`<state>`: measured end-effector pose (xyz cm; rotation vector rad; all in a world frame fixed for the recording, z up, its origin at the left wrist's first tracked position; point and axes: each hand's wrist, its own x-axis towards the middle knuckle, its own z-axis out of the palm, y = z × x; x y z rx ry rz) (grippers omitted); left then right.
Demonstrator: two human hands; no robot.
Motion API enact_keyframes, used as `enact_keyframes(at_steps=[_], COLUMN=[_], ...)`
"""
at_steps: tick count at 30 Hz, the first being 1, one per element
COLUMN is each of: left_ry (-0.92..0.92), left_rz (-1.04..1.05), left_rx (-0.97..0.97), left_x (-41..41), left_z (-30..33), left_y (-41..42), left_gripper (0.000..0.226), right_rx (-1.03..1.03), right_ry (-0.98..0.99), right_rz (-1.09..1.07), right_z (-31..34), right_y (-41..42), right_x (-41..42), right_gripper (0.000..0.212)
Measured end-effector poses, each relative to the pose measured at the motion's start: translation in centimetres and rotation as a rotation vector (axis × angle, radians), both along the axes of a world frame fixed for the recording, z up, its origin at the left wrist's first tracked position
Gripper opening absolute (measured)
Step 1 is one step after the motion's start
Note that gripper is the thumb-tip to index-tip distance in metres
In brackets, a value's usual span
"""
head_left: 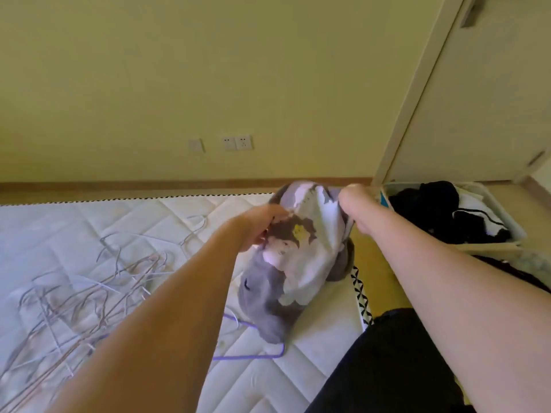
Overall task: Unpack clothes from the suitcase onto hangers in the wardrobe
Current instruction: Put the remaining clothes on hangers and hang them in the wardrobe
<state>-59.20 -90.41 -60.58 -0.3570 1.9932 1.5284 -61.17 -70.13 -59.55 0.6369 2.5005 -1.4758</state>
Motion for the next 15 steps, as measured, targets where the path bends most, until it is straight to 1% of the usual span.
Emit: enact_keyframes(at_steps=[1, 2, 3, 4, 5, 6, 7, 8, 9, 10, 11, 12, 14, 15], left_ry=[-0.069, -0.134, -0.171, -0.186, -0.163, -0.119, -0.06, 0.004, 0.057, 0.083, 0.081, 0.052, -0.049, -0.092], left_rz=[-0.08, -0.127, -0.162, -0.137, -0.095, -0.053, -0.029, -0.018, -0.014, 0.002, 0.029, 0.061, 0.074, 0.046], left_rx=[-0.063, -0.104, -0.138, -0.175, -0.252, -0.371, -0.524, -0.691, -0.84, -0.938, -0.99, -0.998, -0.963, -0.959], left_x=[1.0, 2.5, 3.5, 4.6, 5.1, 5.7, 5.9, 6.2, 6.4, 6.5, 6.5, 6.3, 5.7, 5.5], left_z=[-2.2, -4.2, -6.0, -7.7, -9.5, -10.8, -11.9, -12.6, -12.8, -13.2, -13.4, -13.6, -14.2, -14.7], left_y=[-1.1, -2.8, -3.1, -3.9, -4.8, -5.8, -6.6, -7.7, -8.7, -9.7, -10.5, -11.1, -11.8, -12.0], left_gripper=[0.04, 0.035, 0.03, 0.028, 0.028, 0.03, 0.031, 0.034, 0.038, 0.042, 0.047, 0.05, 0.054, 0.055], right_rx=[0.17, 0.327, 0.459, 0.572, 0.679, 0.783, 0.859, 0.909, 0.922, 0.887, 0.828, 0.793, 0.759, 0.78], right_ry=[-0.101, -0.209, -0.279, -0.335, -0.339, -0.284, -0.154, 0.018, 0.173, 0.259, 0.258, 0.189, -0.028, -0.148], right_rz=[0.159, 0.324, 0.424, 0.503, 0.526, 0.521, 0.513, 0.573, 0.684, 0.784, 0.832, 0.833, 0.785, 0.785], right_z=[-2.0, -4.0, -5.0, -5.6, -6.0, -6.4, -6.5, -6.8, -7.0, -7.4, -7.6, -8.0, -8.8, -9.3], right_y=[-0.5, -2.0, -2.3, -3.3, -4.5, -5.8, -6.9, -8.1, -9.4, -10.8, -12.1, -13.1, -14.1, -14.1], right_x=[0.0, 0.3, 0.9, 1.5, 1.9, 2.1, 2.2, 2.1, 2.0, 1.7, 1.6, 1.7, 1.7, 1.8], right_gripper=[0.032, 0.028, 0.023, 0.028, 0.035, 0.04, 0.043, 0.047, 0.049, 0.051, 0.052, 0.055, 0.066, 0.071])
